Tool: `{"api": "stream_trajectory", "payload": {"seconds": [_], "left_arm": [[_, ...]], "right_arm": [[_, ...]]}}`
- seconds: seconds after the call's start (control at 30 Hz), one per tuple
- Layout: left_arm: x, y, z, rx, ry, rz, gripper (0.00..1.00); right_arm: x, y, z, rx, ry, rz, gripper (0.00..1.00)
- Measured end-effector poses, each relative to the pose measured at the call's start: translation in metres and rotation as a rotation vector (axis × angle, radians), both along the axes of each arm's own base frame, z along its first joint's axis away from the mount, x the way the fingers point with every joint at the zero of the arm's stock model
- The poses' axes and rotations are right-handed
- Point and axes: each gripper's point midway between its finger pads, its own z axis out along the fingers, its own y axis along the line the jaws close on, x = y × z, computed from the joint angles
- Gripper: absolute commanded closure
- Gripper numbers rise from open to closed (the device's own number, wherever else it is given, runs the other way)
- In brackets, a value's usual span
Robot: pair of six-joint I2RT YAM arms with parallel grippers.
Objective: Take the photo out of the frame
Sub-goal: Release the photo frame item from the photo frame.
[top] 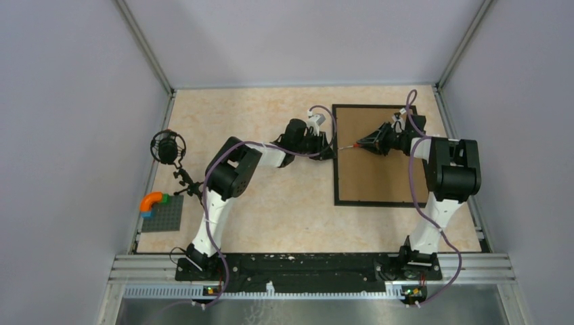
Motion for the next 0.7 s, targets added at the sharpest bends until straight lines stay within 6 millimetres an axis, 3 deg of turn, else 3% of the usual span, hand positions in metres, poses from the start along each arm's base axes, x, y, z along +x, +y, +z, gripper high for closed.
{"api": "stream_trajectory", "payload": {"seconds": [0.7], "left_arm": [[-0.0001,0.0007,-0.0009,-0.005,-0.003,-0.003,0.68]], "right_arm": [[0.0005,0.0016,-0.0069,0.067,-0.029,0.020,1.00]]}}
